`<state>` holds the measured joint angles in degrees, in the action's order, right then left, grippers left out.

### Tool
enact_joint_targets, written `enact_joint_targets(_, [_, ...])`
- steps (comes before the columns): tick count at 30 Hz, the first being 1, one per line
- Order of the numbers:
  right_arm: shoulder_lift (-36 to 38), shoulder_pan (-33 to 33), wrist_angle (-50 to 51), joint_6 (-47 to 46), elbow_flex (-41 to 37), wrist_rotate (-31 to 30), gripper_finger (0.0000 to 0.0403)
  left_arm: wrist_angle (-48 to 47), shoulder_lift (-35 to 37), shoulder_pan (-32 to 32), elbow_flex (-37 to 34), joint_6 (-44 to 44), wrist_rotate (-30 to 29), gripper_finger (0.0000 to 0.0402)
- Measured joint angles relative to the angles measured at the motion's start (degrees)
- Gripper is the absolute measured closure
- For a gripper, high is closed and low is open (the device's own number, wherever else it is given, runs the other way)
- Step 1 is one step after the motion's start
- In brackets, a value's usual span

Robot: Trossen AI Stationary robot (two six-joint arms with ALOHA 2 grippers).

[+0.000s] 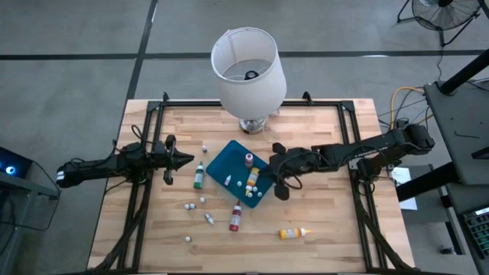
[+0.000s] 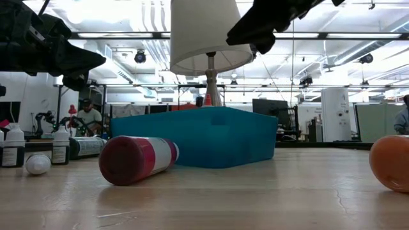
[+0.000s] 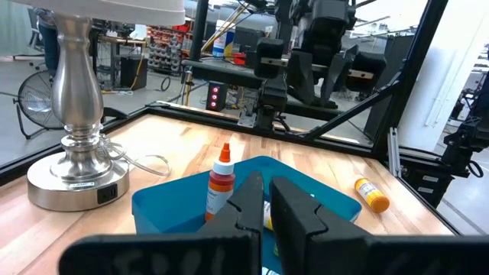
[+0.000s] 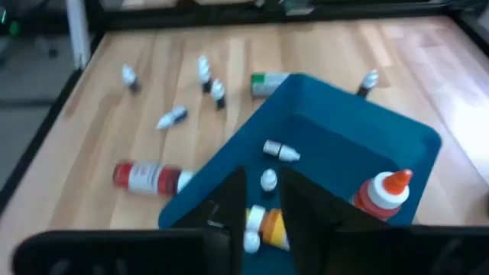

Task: Pick & Place food coloring
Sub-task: Remove the large yellow food coloring bottle from the blue container

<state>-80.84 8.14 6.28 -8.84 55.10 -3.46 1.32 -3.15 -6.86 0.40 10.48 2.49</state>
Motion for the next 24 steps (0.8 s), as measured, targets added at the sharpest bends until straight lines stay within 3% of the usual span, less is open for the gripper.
enact_joint_targets(13, [-0.04, -2.68, 15.78, 12.98, 6.89, 6.72, 0.0204, 0.00, -0.01, -0.01, 0.00, 0.00, -0.01, 0.0402])
enact_joint_targets(24, [-3.32, -2.73, 22.13, 21.30, 10.95, 6.48, 0.0188, 0.03, 0.00, 0.01, 0.00, 0.00, 0.00, 0.0402])
